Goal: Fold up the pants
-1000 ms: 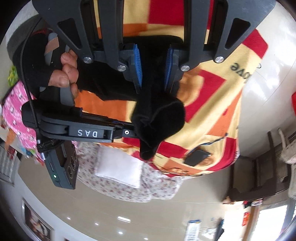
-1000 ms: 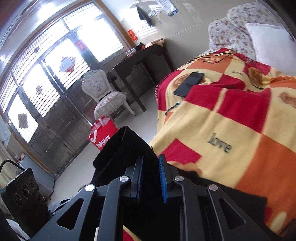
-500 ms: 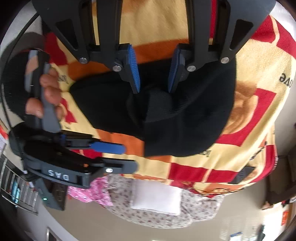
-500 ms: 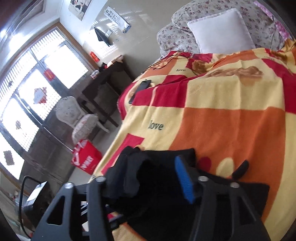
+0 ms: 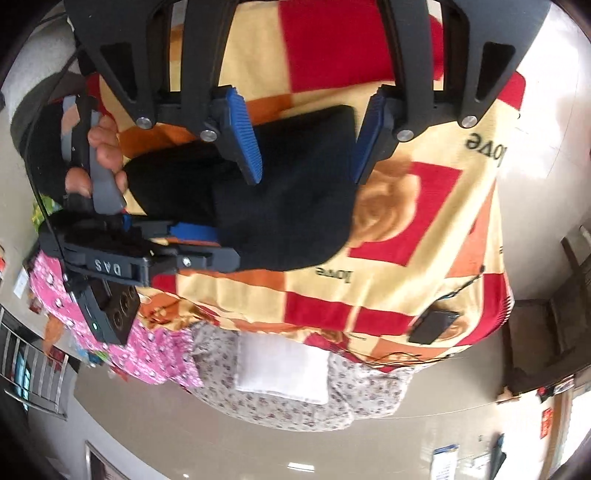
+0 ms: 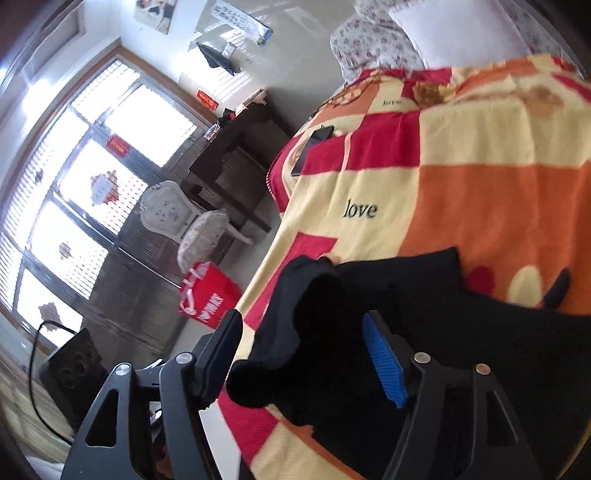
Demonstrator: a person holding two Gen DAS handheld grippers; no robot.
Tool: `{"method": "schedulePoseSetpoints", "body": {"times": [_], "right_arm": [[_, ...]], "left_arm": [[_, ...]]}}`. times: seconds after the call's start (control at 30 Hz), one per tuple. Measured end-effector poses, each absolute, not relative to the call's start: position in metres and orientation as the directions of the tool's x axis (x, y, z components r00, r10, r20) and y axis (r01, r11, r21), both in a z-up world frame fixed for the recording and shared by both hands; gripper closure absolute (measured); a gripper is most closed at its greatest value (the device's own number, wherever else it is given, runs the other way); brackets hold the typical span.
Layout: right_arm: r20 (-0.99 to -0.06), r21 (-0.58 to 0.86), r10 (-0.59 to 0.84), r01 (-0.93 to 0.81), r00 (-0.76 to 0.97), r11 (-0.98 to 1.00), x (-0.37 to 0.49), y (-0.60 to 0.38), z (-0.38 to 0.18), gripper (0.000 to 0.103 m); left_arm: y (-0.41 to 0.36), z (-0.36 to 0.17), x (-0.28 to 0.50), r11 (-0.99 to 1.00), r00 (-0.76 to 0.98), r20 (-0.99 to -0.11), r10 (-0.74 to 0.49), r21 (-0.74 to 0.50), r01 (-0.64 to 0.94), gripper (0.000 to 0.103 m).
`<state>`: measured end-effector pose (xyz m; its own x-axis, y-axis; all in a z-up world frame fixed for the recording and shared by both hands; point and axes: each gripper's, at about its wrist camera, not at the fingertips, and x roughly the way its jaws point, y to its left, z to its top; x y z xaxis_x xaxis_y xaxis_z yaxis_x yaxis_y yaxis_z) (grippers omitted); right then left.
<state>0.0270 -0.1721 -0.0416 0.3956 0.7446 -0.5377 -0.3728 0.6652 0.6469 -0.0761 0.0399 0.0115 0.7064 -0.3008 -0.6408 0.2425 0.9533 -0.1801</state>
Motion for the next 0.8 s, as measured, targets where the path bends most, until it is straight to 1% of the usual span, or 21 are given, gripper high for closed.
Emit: {"method": "schedulePoseSetpoints", "body": {"times": [0.13, 0.2, 0.23, 0.27, 0.3, 0.37, 0.43, 0.53, 0.57, 0.63, 0.8], "right_arm": [[-0.569, 0.647, 0.744, -0.368, 0.349, 0.667, 0.036, -0.152, -0.058, 0.033], [-0.589, 0.640, 0.733, -0.357, 0.341, 0.680, 0.040, -0.143, -0.067, 0.038], [-0.597, 0.626, 0.725, -0.366, 0.344, 0.689, 0.040, -0.139, -0.070, 0.052], [-0.603, 0.610, 0.717, -0.376, 0.351, 0.697, 0.039, -0.135, -0.071, 0.077], [-0.606, 0.602, 0.712, -0.380, 0.354, 0.702, 0.039, -0.133, -0.072, 0.084], [-0.589, 0.598, 0.722, -0.405, 0.363, 0.692, 0.035, -0.131, -0.067, 0.090], [-0.588, 0.559, 0.713, -0.445, 0.382, 0.700, 0.028, -0.130, -0.055, 0.091], [-0.553, 0.516, 0.716, -0.499, 0.427, 0.696, 0.015, -0.140, -0.022, 0.091], [-0.546, 0.504, 0.713, -0.507, 0.441, 0.699, 0.012, -0.146, -0.015, 0.091], [-0.533, 0.485, 0.701, -0.507, 0.474, 0.712, 0.005, -0.164, 0.000, 0.091], [-0.556, 0.426, 0.619, -0.449, 0.555, 0.785, -0.013, -0.214, 0.012, 0.091]], "left_arm": [[0.040, -0.009, -0.063, 0.954, 0.678, -0.671, -0.300, -0.199, 0.225, 0.053], [0.037, -0.021, -0.060, 0.950, 0.652, -0.691, -0.311, -0.211, 0.230, 0.053], [0.035, -0.027, -0.058, 0.951, 0.642, -0.702, -0.309, -0.211, 0.227, 0.053], [0.035, -0.030, -0.058, 0.953, 0.638, -0.708, -0.302, -0.210, 0.218, 0.053], [0.034, -0.031, -0.058, 0.955, 0.641, -0.708, -0.298, -0.209, 0.212, 0.053], [0.036, -0.028, -0.059, 0.951, 0.640, -0.703, -0.309, -0.226, 0.211, 0.053], [0.037, -0.016, -0.061, 0.948, 0.653, -0.687, -0.318, -0.232, 0.218, 0.052], [0.036, 0.005, -0.066, 0.944, 0.688, -0.647, -0.329, -0.228, 0.237, 0.044], [0.035, 0.011, -0.067, 0.942, 0.696, -0.635, -0.336, -0.231, 0.244, 0.041], [0.029, 0.022, -0.069, 0.936, 0.710, -0.610, -0.352, -0.229, 0.268, 0.037], [0.007, 0.028, -0.062, 0.940, 0.718, -0.608, -0.339, -0.182, 0.290, 0.037]]}}
